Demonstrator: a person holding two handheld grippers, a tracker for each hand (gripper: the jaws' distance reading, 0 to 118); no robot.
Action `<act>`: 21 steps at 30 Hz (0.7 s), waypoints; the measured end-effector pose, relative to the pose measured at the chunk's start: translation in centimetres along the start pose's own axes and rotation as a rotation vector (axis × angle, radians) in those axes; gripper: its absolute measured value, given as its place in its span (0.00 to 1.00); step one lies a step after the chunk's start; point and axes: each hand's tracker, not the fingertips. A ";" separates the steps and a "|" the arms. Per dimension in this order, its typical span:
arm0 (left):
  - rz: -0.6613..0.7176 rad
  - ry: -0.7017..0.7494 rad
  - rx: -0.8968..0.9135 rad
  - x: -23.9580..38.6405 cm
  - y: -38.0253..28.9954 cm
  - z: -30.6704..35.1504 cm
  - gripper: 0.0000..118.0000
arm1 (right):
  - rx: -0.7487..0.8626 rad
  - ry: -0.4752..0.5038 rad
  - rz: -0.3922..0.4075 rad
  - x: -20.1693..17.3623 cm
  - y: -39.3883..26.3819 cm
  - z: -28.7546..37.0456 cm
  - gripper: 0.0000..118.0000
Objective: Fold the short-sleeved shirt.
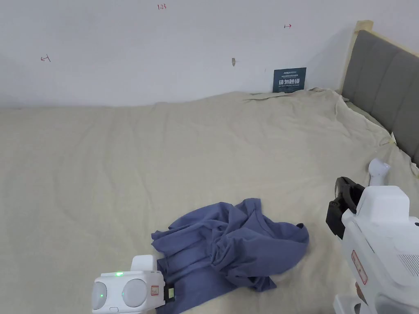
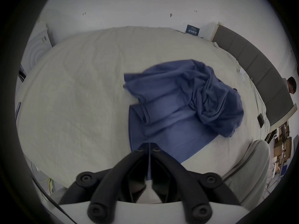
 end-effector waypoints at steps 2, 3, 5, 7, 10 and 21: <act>0.012 0.004 -0.038 -0.1 -0.3 -1.0 0.52 | -0.007 0.000 -0.002 0.0 -0.2 -0.1 0.01; 0.008 0.011 -0.043 0.0 -0.4 -1.3 0.68 | -0.009 0.000 -0.002 0.1 -0.3 -0.2 0.01; -0.010 0.039 -0.046 0.4 -0.8 -1.4 0.74 | -0.014 0.002 -0.003 0.0 -0.5 -0.3 0.01; -0.028 0.053 -0.049 0.7 -0.8 -1.7 0.74 | -0.018 0.004 -0.005 0.0 -0.6 -0.4 0.01; -0.039 0.058 -0.061 0.8 -0.9 -2.9 0.68 | -0.023 0.007 -0.004 -0.2 -0.7 -0.6 0.01; -0.132 0.050 -0.054 3.0 -1.2 -1.9 0.03 | -0.045 0.012 -0.011 0.0 -1.3 -1.3 0.01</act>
